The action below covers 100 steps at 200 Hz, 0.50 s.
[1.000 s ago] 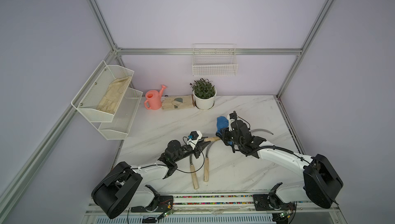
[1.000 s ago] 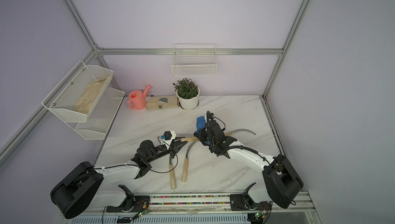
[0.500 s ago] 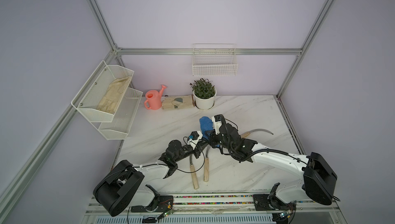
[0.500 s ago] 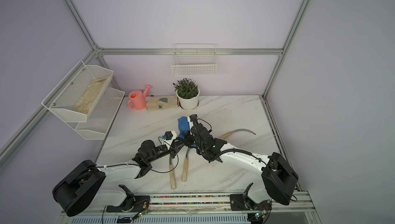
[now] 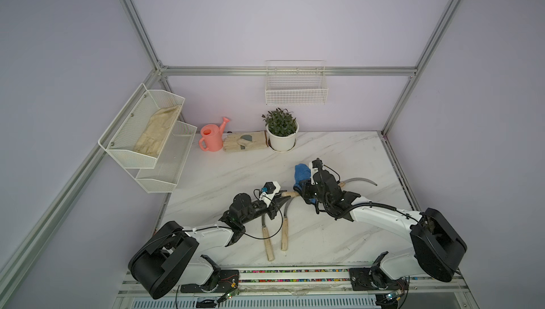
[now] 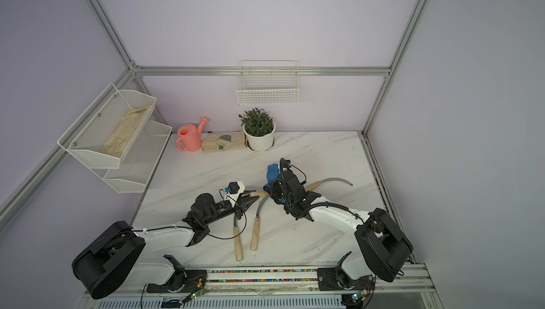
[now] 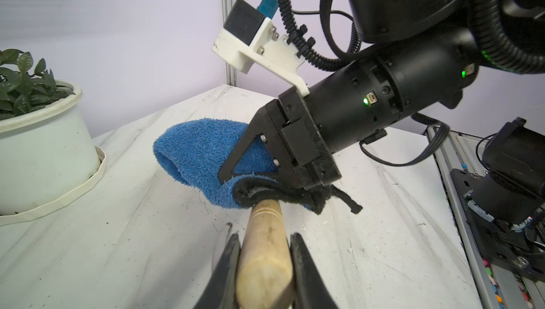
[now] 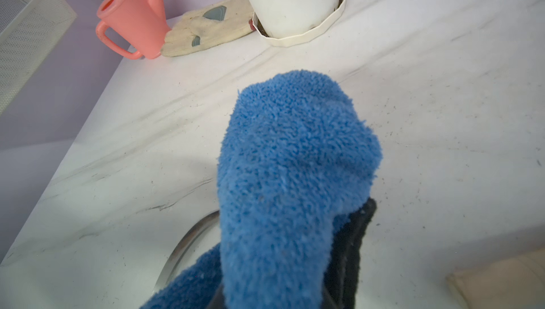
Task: Wipe small sickles with rags
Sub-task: Wipe the small sickle.
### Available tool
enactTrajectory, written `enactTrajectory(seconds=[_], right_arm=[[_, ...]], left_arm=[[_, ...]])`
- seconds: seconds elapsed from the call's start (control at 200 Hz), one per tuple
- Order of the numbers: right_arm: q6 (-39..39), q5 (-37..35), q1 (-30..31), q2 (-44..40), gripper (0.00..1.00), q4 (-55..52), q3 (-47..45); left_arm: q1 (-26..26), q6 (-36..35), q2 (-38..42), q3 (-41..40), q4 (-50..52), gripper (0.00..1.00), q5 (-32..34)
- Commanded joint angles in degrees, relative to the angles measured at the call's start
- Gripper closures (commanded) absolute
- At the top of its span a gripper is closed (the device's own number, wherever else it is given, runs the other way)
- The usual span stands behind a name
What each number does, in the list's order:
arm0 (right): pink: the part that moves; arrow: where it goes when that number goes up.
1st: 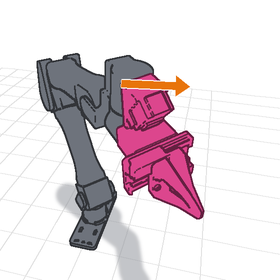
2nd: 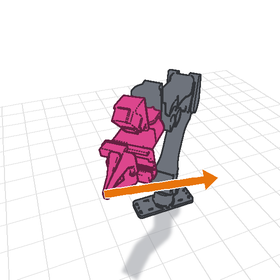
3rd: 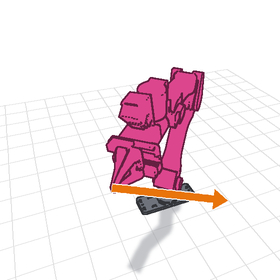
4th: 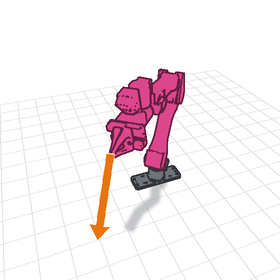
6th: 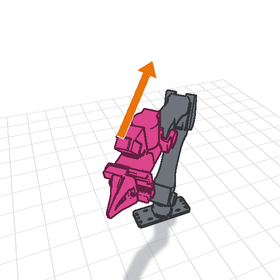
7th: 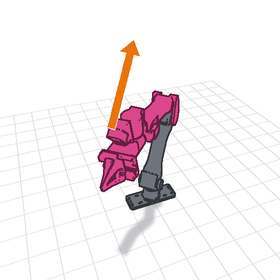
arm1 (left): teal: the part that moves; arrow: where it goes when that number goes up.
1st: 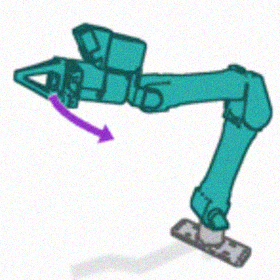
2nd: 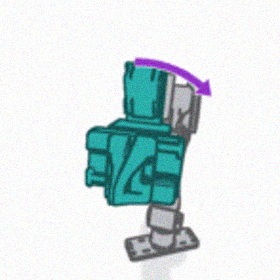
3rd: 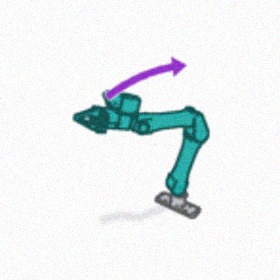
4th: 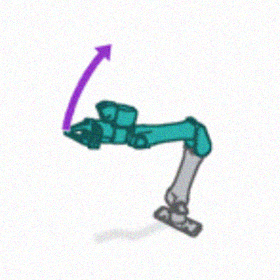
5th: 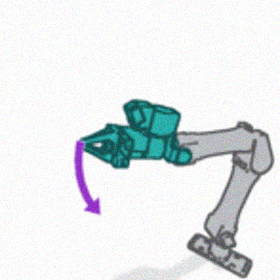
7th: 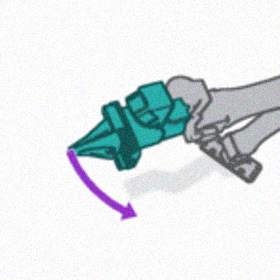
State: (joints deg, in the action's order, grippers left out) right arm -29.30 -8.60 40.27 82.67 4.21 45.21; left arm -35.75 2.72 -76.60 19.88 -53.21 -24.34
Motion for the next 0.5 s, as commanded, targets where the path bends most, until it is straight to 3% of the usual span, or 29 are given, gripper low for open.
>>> enactTrajectory(seconds=[0.0,0.12,0.265,0.495], right_arm=[[0.03,2.50,0.64,-1.96,1.00,-1.17,-0.37],[-0.19,4.53,1.88,-1.58,1.00,-0.10,0.40],[0.38,4.09,6.30,-1.05,1.00,0.29,2.62],[-0.70,5.47,9.21,-1.77,1.00,1.34,2.60]], left_arm=[[-0.11,-2.03,-0.22,3.19,-6.11,1.00,-5.79],[-0.11,-2.57,-1.88,4.52,-5.56,1.00,-10.74],[-0.16,-4.14,-3.82,5.26,-6.04,1.00,-12.11],[-0.19,-7.17,-7.04,7.45,2.14,1.00,-11.79]])
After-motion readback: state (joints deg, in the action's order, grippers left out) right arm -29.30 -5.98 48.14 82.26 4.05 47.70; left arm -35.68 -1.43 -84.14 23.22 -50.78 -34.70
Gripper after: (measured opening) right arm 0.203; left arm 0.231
